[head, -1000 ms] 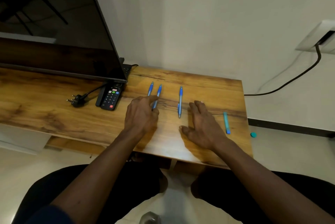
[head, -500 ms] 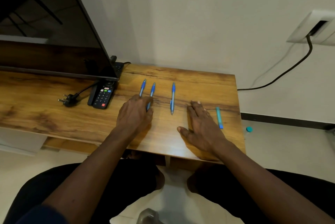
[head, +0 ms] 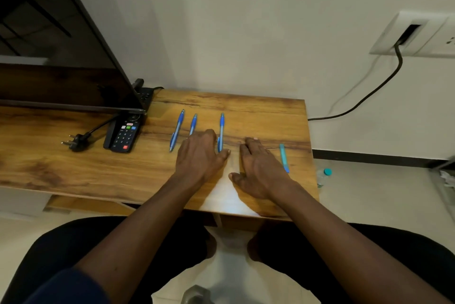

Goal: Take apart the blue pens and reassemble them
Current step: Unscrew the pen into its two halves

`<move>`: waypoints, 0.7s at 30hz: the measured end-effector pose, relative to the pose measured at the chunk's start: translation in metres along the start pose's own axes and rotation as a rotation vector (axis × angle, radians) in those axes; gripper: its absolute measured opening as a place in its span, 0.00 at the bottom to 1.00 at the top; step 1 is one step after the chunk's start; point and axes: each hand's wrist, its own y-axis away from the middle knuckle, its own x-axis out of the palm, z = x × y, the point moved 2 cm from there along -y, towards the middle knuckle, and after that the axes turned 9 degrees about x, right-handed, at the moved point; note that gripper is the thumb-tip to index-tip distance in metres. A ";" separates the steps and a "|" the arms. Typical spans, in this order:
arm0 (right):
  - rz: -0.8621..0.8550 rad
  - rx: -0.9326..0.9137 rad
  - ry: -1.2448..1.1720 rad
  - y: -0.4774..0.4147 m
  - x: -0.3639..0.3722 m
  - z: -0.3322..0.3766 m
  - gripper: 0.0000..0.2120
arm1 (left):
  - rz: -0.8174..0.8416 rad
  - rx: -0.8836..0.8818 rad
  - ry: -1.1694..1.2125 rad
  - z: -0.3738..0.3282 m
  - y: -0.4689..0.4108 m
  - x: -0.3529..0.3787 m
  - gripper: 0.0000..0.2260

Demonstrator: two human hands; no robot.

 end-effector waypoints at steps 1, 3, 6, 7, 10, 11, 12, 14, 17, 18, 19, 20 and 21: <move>0.004 0.001 0.008 0.000 -0.003 0.000 0.42 | 0.015 -0.020 -0.007 -0.002 -0.004 0.003 0.18; 0.011 -0.004 -0.006 0.000 -0.007 -0.001 0.41 | 0.041 -0.059 0.002 -0.005 -0.011 0.006 0.14; 0.058 -0.012 -0.028 0.002 -0.011 -0.004 0.40 | 0.046 -0.102 0.065 -0.004 -0.014 0.005 0.10; 0.074 -0.011 -0.050 0.003 -0.015 -0.004 0.39 | 0.036 -0.113 0.103 -0.005 -0.014 0.003 0.08; 0.004 0.056 -0.290 0.002 -0.036 0.000 0.31 | -0.047 -0.152 0.297 -0.011 -0.010 -0.010 0.05; -0.069 0.107 -0.451 0.000 -0.044 0.001 0.29 | -0.092 -0.153 0.366 -0.016 -0.010 -0.017 0.04; -0.132 0.170 -0.638 -0.001 -0.053 0.002 0.29 | -0.140 -0.150 0.424 -0.021 -0.011 -0.026 0.04; -0.183 0.266 -1.060 -0.003 -0.070 0.000 0.31 | -0.206 -0.118 0.513 -0.035 -0.012 -0.047 0.02; -0.132 0.223 -1.547 0.003 -0.092 0.002 0.20 | -0.219 0.049 0.569 -0.055 -0.012 -0.078 0.03; -0.118 0.201 -1.651 0.006 -0.098 0.003 0.16 | -0.213 0.113 0.566 -0.060 -0.010 -0.086 0.05; -0.104 0.184 -1.732 0.010 -0.105 0.004 0.13 | -0.215 0.162 0.550 -0.062 -0.010 -0.092 0.08; -0.090 0.178 -1.789 0.013 -0.111 0.005 0.12 | -0.222 0.193 0.528 -0.063 -0.010 -0.097 0.10; -0.074 0.178 -1.832 0.015 -0.116 0.006 0.10 | -0.229 0.206 0.509 -0.063 -0.011 -0.101 0.12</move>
